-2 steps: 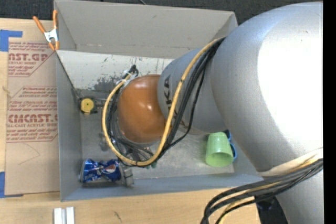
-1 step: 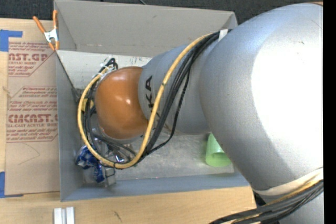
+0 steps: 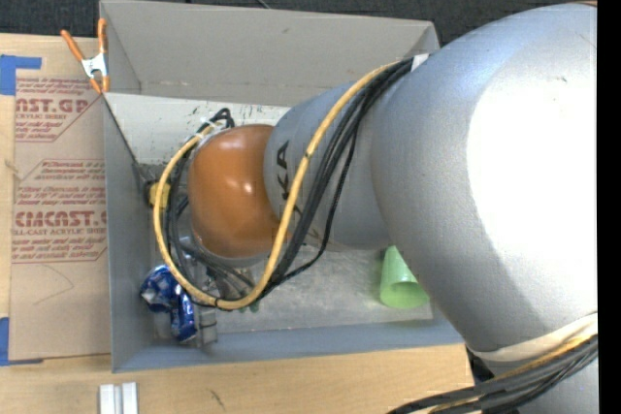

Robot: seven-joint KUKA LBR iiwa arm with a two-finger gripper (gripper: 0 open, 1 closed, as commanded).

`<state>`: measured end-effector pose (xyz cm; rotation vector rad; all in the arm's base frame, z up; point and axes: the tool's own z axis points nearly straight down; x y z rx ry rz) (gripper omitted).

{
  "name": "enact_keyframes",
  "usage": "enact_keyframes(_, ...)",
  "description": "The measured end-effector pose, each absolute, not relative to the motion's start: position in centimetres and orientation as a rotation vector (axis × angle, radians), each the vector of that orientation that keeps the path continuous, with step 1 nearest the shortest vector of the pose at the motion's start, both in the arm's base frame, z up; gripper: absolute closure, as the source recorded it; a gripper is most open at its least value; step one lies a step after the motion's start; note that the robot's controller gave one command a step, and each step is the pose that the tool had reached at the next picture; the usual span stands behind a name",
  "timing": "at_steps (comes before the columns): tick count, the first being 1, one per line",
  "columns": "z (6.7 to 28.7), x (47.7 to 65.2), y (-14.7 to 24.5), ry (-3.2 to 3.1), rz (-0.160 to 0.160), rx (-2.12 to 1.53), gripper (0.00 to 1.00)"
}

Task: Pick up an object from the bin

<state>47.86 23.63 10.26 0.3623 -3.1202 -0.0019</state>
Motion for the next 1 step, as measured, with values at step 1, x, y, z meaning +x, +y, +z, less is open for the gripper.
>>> enact_keyframes(1, 7.17, 48.37, 23.52, -3.122, -0.002, 0.454, 0.00)
